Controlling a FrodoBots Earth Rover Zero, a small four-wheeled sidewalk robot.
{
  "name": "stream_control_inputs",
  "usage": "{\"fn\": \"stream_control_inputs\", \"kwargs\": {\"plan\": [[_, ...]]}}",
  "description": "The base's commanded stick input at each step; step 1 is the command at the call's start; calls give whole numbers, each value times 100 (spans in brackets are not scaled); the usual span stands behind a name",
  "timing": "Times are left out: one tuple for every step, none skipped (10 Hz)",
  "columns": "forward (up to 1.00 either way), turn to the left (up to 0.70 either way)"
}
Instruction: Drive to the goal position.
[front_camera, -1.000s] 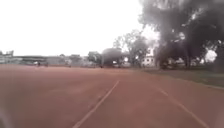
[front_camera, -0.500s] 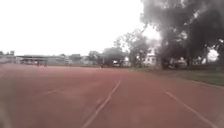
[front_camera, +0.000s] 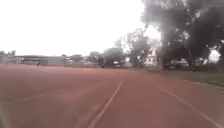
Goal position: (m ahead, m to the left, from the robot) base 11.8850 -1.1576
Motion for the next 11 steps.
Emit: {"fn": "stream_control_inputs", "kwargs": {"plan": [[70,-35],[70,-35],[70,-35],[70,-35],[70,0],[70,0],[70,0],[70,0],[70,0],[70,0],[70,0]]}}
